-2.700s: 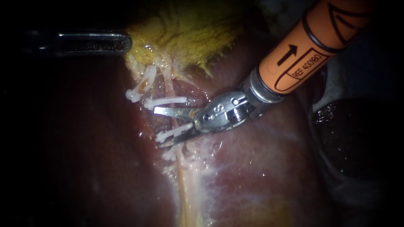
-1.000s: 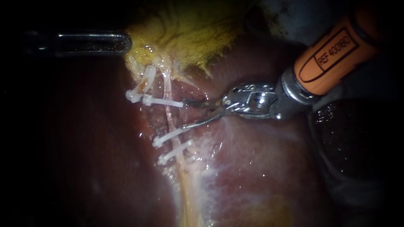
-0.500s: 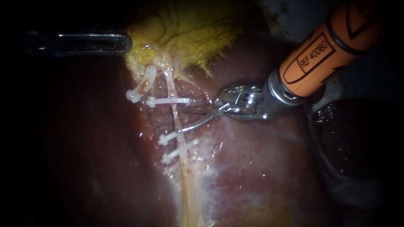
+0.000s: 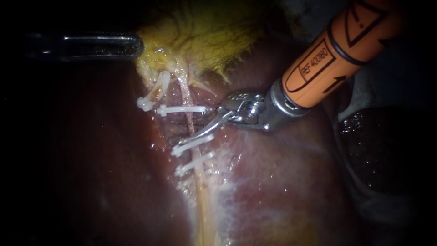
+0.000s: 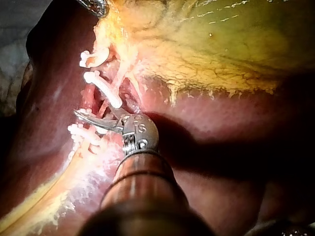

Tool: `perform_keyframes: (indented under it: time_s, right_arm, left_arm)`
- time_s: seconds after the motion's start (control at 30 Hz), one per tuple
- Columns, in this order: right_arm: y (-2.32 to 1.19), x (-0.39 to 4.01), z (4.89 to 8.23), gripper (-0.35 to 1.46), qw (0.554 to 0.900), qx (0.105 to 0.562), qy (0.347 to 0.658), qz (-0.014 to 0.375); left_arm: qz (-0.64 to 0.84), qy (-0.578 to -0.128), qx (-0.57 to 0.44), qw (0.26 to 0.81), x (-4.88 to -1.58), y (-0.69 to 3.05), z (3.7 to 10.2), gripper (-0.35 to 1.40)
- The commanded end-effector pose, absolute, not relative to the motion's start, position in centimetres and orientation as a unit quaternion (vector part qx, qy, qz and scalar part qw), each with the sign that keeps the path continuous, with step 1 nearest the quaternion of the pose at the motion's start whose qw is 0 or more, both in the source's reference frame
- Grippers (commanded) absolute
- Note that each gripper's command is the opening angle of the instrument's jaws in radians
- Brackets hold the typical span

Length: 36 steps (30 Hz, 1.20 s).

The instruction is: Go to the cutting position right tube

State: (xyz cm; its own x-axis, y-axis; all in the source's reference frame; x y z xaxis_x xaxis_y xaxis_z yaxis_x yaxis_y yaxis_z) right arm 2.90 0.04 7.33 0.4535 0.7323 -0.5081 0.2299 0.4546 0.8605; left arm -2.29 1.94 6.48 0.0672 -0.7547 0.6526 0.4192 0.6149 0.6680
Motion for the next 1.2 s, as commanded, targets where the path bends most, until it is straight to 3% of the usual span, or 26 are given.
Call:
perform_keyframes:
  time_s: [0.03,0.17,0.43,0.87,1.2]
  right_arm:
    - [0.05,2.92,7.34,1.01,0.694,0.491,0.497,0.175]
    - [0.07,2.99,7.33,0.89,0.678,0.486,0.535,0.137]
    - [0.03,3.13,7.24,0.71,0.631,0.490,0.593,0.100]
    - [0.00,3.32,6.81,0.66,0.618,0.489,0.611,0.071]
    - [0.01,3.33,6.79,0.66,0.618,0.490,0.611,0.071]
  left_arm:
    - [-0.411,-0.545,0.154,0.714,-2.29,1.94,6.49,-0.35]
    - [-0.411,-0.545,0.154,0.714,-2.29,1.94,6.49,-0.35]
    - [-0.411,-0.545,0.154,0.714,-2.29,1.94,6.49,-0.35]
    - [-0.411,-0.545,0.154,0.714,-2.29,1.94,6.49,-0.35]
    - [-0.411,-0.545,0.154,0.714,-2.29,1.94,6.49,-0.35]
